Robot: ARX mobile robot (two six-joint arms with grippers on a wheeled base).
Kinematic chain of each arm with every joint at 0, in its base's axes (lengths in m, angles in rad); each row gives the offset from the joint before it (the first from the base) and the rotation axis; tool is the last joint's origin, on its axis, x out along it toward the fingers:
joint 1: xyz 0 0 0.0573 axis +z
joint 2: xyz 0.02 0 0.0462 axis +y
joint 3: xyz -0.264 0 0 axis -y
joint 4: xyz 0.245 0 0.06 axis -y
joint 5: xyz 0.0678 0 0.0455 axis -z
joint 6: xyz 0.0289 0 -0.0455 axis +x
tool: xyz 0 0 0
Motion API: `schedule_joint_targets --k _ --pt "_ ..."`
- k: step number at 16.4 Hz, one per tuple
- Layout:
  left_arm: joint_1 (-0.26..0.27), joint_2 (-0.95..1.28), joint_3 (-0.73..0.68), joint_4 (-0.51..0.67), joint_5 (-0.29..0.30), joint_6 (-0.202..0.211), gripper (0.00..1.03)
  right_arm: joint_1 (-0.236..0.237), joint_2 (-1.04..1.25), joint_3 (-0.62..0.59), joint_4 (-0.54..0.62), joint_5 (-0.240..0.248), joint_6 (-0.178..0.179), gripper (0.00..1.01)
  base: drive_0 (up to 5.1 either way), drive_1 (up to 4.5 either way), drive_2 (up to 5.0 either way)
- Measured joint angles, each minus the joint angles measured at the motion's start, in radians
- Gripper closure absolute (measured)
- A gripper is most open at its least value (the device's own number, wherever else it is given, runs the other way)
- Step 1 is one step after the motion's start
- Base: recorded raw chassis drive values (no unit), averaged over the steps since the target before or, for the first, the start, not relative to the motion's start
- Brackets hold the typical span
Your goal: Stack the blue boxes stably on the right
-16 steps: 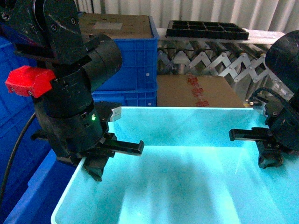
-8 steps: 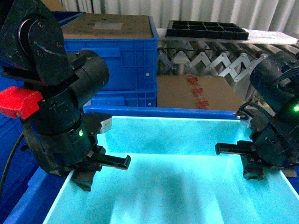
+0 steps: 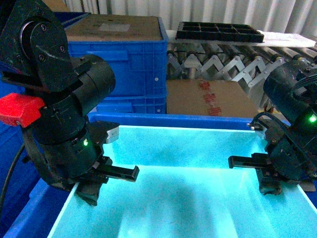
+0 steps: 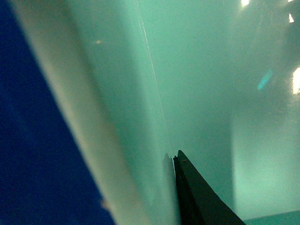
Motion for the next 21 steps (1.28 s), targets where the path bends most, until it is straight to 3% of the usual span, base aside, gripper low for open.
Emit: schedule_joint_targets --k 1,3,10,11,16,21 --pt "0.0 0.0 0.005 -0.016 0.01 0.023 0.94 -0.001 0.005 0.01 -0.018 -0.004 0.006 0.88 0.0 0.0 0.0" --pt "-0.007 0.003 0.005 -0.019 0.042 0.06 0.75 -0.001 0.01 0.035 -0.021 -0.009 0.021 0.69 0.0 0.0 0.0" --pt "-0.031 0.005 0.007 -0.008 0.097 0.09 0.08 0.019 0.01 0.04 -0.018 -0.079 0.044 0.02 0.0 0.0 0.0" --pt "-0.033 0.005 0.008 -0.008 0.097 0.093 0.03 0.021 0.01 0.04 -0.019 -0.079 0.045 0.02 0.0 0.0 0.0" --pt "-0.032 0.005 0.008 -0.013 0.096 0.094 0.05 0.019 0.011 0.04 -0.019 -0.078 0.045 0.03 0.0 0.0 0.0" --pt "-0.032 -0.047 0.043 -0.132 0.122 0.039 0.05 0.032 -0.059 0.101 -0.167 -0.071 0.05 0.03 0.0 0.0 0.0"
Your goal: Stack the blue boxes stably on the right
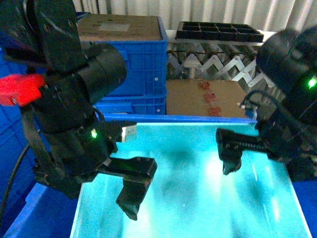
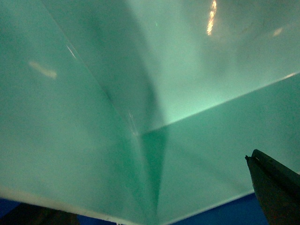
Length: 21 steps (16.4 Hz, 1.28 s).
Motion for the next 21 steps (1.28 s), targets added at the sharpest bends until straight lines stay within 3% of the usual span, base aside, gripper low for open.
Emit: schedule_joint_targets --k 1,3,4,5,8,9,10,13,14,15,16,18,19,20,21 --pt "0.002 -0.063 0.003 -0.045 0.013 -0.028 0.05 -0.001 -0.063 0.027 -0.046 -0.001 0.002 0.03 0.0 0.0 0.0" --pt "0.005 -0.169 0.013 -0.116 0.034 -0.042 0.05 -0.01 -0.152 0.042 -0.119 -0.029 0.002 0.03 0.0 0.0 0.0" --pt "0.005 -0.19 0.003 -0.113 0.044 -0.041 0.05 -0.018 -0.159 0.025 -0.123 -0.038 -0.001 0.03 0.0 0.0 0.0" --pt "0.005 -0.164 -0.034 -0.063 0.039 -0.065 0.05 -0.018 -0.125 -0.002 -0.121 -0.045 -0.003 0.03 0.0 0.0 0.0" --pt "0.005 -0.09 -0.078 0.022 0.008 -0.25 0.05 0.014 -0.043 -0.021 -0.076 -0.043 -0.007 0.03 0.0 0.0 0.0" --pt "0.005 -0.062 -0.074 0.041 -0.003 -0.277 0.05 0.021 -0.014 -0.008 -0.058 -0.037 -0.008 0.03 0.0 0.0 0.0" --pt "0.0 0.001 -0.053 0.078 -0.019 -0.33 0.05 0.021 0.06 0.04 -0.051 -0.031 -0.011 0.03 0.0 0.0 0.0" --pt "-0.01 0.15 -0.026 0.144 -0.026 -0.501 0.05 0.022 0.204 0.122 -0.087 0.0 -0.081 0.03 0.0 0.0 0.0" --pt "-0.013 0.166 -0.012 0.137 -0.032 -0.506 0.05 0.023 0.21 0.132 -0.095 0.013 -0.101 0.03 0.0 0.0 0.0" --pt "-0.013 0.176 0.01 0.127 -0.037 -0.473 0.05 0.024 0.21 0.142 -0.086 0.034 -0.124 0.03 0.0 0.0 0.0" --pt "-0.011 0.182 0.042 0.107 -0.055 -0.379 0.05 0.022 0.209 0.139 -0.04 0.077 -0.165 0.03 0.0 0.0 0.0" --pt "0.006 0.174 0.052 0.089 -0.077 -0.093 0.05 0.005 0.209 0.111 -0.023 0.187 -0.254 0.03 0.0 0.0 0.0" --pt "0.018 0.168 0.051 0.075 -0.077 0.032 0.05 -0.003 0.209 0.105 -0.035 0.191 -0.269 0.03 0.0 0.0 0.0" --pt "0.035 0.158 0.042 0.071 -0.076 0.131 0.05 -0.008 0.209 0.096 -0.034 0.181 -0.273 0.03 0.0 0.0 0.0" --pt "0.051 0.147 0.036 0.061 -0.077 0.203 0.05 -0.009 0.209 0.093 -0.043 0.169 -0.272 0.03 0.0 0.0 0.0"
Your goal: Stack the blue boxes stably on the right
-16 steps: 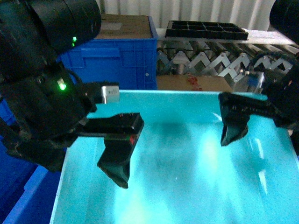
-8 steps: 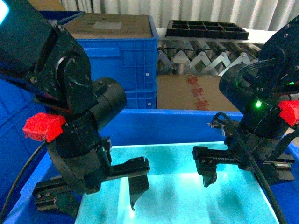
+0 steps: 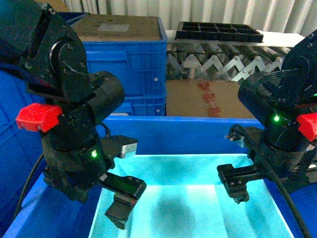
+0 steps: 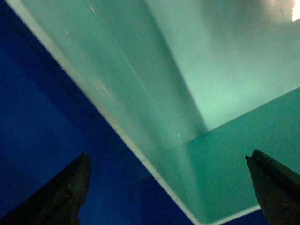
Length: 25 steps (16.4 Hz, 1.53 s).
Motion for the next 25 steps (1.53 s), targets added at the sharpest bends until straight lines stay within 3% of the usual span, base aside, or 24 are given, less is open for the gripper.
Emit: schedule_joint_targets --k 2,5,7,10,12,13,14,15,16,17,18,19,20,22,24,25 --pt "0.016 -0.024 0.0 -0.031 0.007 0.021 0.05 0.004 -0.015 0.0 -0.044 -0.046 0.039 0.03 0.0 0.0 0.0" --pt "0.032 -0.098 0.012 -0.132 0.053 -0.015 0.05 0.016 -0.123 0.0 -0.113 -0.123 0.149 0.03 0.0 0.0 0.0" --pt "0.039 -0.2 0.023 -0.188 0.1 -0.077 0.05 0.015 -0.247 0.0 -0.142 -0.141 0.228 0.03 0.0 0.0 0.0" --pt "0.024 -0.462 -0.034 -0.289 0.168 -0.205 0.05 -0.015 -0.496 -0.047 -0.262 -0.189 0.33 0.03 0.0 0.0 0.0" --pt "-0.001 -0.596 -0.148 -0.295 0.229 -0.302 0.05 -0.023 -0.661 -0.187 -0.22 -0.172 0.342 0.03 0.0 0.0 0.0" --pt "-0.004 -0.625 -0.164 -0.269 0.212 -0.343 0.05 -0.019 -0.699 -0.203 -0.22 -0.173 0.352 0.03 0.0 0.0 0.0" --pt "-0.003 -0.639 -0.164 -0.27 0.21 -0.376 0.05 -0.012 -0.735 -0.234 -0.095 -0.144 0.346 0.05 0.0 0.0 0.0" --pt "-0.001 -0.638 -0.164 -0.27 0.208 -0.383 0.05 -0.003 -0.819 -0.442 0.37 0.008 0.257 0.15 0.0 0.0 0.0" --pt "-0.009 -0.658 -0.221 -0.099 0.146 -0.373 0.08 -0.005 -0.904 -0.643 0.683 0.103 0.137 0.26 0.0 0.0 0.0" --pt "-0.026 -0.765 -0.441 0.36 -0.083 -0.304 0.18 -0.034 -0.978 -0.81 0.946 0.125 0.047 0.37 0.0 0.0 0.0" --pt "-0.016 -0.898 -0.689 0.746 -0.266 -0.227 0.31 -0.073 -1.025 -0.932 1.196 0.127 -0.009 0.5 0.0 0.0 0.0" --pt "0.022 -0.974 -0.839 1.033 -0.35 -0.193 0.42 -0.093 -1.063 -1.009 1.341 0.121 -0.032 0.61 0.0 0.0 0.0" --pt "0.072 -1.025 -0.946 1.287 -0.359 -0.175 0.54 -0.097 -1.113 -1.077 1.437 0.09 -0.051 0.74 0.0 0.0 0.0" --pt "0.119 -1.115 -1.09 1.516 -0.304 -0.157 0.8 -0.127 -1.188 -1.167 1.456 0.055 -0.066 1.0 0.0 0.0 0.0" --pt "0.163 -1.198 -1.16 1.51 -0.256 -0.157 1.02 -0.157 -1.27 -1.247 1.439 0.039 -0.071 0.99 0.0 0.0 0.0" --pt "0.18 -1.233 -1.19 1.495 -0.239 -0.155 1.01 -0.164 -1.305 -1.268 1.432 0.026 -0.071 0.99 0.0 0.0 0.0"
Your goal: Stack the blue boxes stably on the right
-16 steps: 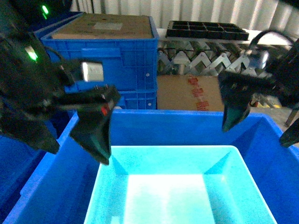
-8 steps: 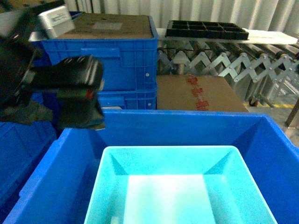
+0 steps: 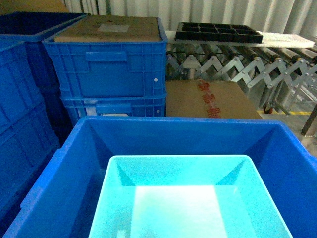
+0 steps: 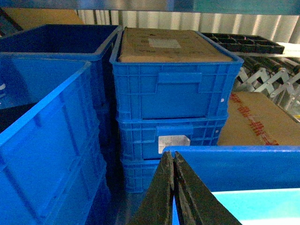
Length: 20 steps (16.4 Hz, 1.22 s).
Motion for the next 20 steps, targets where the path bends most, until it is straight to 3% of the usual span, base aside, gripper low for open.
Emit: schedule_joint_targets --k 1,2,3,4,5,6,8,20 --pt "0.019 -0.041 -0.03 -0.015 0.016 0.0 1.01 -0.009 -0.042 -0.023 -0.016 -0.013 0.0 0.99 0.0 0.0 0.0" --pt "0.039 -0.084 -0.052 -0.03 0.031 0.0 1.01 -0.061 -0.084 -0.05 -0.038 -0.079 -0.001 0.99 0.0 0.0 0.0" --pt "0.051 -0.128 -0.071 -0.053 0.046 0.0 1.01 -0.094 -0.125 -0.07 -0.063 -0.082 0.0 0.99 0.0 0.0 0.0" --pt "0.082 -0.21 -0.106 -0.103 0.094 0.0 1.01 -0.089 -0.208 -0.101 -0.11 -0.092 0.0 1.0 0.0 0.0 0.0" --pt "0.156 -0.343 -0.172 -0.136 0.161 0.001 1.01 -0.089 -0.33 -0.168 -0.153 -0.092 0.0 1.0 0.0 0.0 0.0" --pt "0.159 -0.455 -0.177 -0.258 0.16 0.002 1.01 -0.089 -0.46 -0.169 -0.27 -0.092 0.0 1.0 0.0 0.0 0.0" --pt "0.159 -0.549 -0.177 -0.342 0.161 0.002 1.01 -0.089 -0.549 -0.169 -0.361 -0.092 -0.001 1.0 0.0 0.0 0.0" --pt "0.159 -0.657 -0.177 -0.452 0.161 0.002 1.01 -0.089 -0.656 -0.169 -0.467 -0.092 0.0 1.0 0.0 0.0 0.0"
